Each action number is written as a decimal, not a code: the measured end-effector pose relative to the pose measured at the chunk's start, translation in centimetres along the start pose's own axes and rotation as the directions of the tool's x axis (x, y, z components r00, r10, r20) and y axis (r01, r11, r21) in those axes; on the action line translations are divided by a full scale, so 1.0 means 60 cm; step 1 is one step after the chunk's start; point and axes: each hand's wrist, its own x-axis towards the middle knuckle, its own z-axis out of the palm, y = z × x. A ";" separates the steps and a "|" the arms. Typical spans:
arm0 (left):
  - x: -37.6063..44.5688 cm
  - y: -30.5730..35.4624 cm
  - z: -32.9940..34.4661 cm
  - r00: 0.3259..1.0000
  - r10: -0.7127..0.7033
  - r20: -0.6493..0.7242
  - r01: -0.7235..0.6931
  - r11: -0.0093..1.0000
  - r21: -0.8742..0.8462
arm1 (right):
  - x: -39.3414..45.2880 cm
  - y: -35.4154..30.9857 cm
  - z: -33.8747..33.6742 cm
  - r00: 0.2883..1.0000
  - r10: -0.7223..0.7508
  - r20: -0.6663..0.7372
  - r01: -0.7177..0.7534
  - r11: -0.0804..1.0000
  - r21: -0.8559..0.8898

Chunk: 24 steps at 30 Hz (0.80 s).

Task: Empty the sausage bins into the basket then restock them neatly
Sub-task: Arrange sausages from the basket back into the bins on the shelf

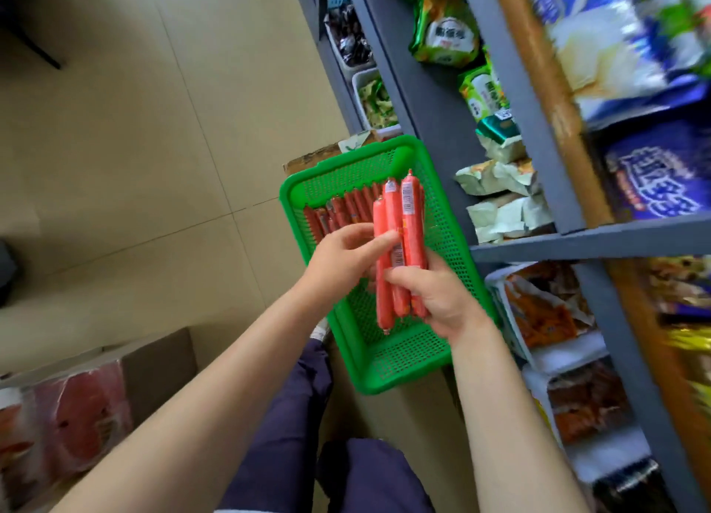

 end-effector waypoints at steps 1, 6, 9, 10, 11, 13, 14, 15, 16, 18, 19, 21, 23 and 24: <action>-0.015 0.010 0.008 1.000 0.018 0.020 -0.018 1.000 -0.022 | -0.024 -0.010 -0.004 1.000 -0.007 0.013 0.007 1.000 0.020; -0.157 0.081 0.109 0.975 0.123 0.187 -0.112 0.992 -0.066 | -0.228 -0.056 -0.059 0.991 -0.134 -0.019 0.135 0.990 0.046; -0.243 0.096 0.184 0.931 0.223 0.290 -0.194 0.973 -0.124 | -0.353 -0.064 -0.093 0.970 -0.217 -0.112 0.218 0.976 -0.006; -0.273 0.099 0.211 0.913 0.259 0.317 -0.224 0.964 -0.142 | -0.395 -0.064 -0.104 0.955 -0.251 -0.157 0.249 0.968 -0.028; -0.302 0.102 0.237 0.897 0.284 0.338 -0.244 0.957 -0.158 | -0.438 -0.063 -0.114 0.936 -0.288 -0.204 0.282 0.958 -0.058; -0.360 0.107 0.291 0.870 0.327 0.368 -0.284 0.944 -0.167 | -0.525 -0.058 -0.133 0.889 -0.354 -0.290 0.334 0.935 -0.118; -0.390 0.109 0.318 0.855 0.351 0.383 -0.311 0.936 -0.163 | -0.568 -0.055 -0.142 0.866 -0.378 -0.327 0.351 0.926 -0.141; -0.419 0.110 0.344 0.837 0.374 0.400 -0.338 0.928 -0.160 | -0.610 -0.052 -0.151 0.843 -0.402 -0.358 0.367 0.916 -0.165; -0.447 0.110 0.369 0.819 0.393 0.418 -0.361 0.919 -0.158 | -0.649 -0.049 -0.160 0.819 -0.428 -0.381 0.381 0.903 -0.196; -0.500 0.112 0.414 0.773 0.432 0.464 -0.403 0.900 -0.167 | -0.724 -0.045 -0.174 0.767 -0.481 -0.424 0.409 0.876 -0.255; -0.526 0.114 0.434 0.747 0.452 0.488 -0.426 0.889 -0.171 | -0.760 -0.043 -0.182 0.743 -0.503 -0.441 0.421 0.864 -0.276; -0.582 0.119 0.472 0.701 0.477 0.531 -0.463 0.870 -0.170 | -0.831 -0.038 -0.194 0.705 -0.536 -0.465 0.441 0.844 -0.305; -0.636 0.128 0.508 0.665 0.488 0.565 -0.488 0.857 -0.166 | -0.897 -0.033 -0.208 0.659 -0.562 -0.499 0.459 0.827 -0.325; -0.661 0.132 0.525 0.646 0.500 0.576 -0.508 0.846 -0.165 | -0.930 -0.034 -0.215 0.637 -0.576 -0.511 0.465 0.817 -0.342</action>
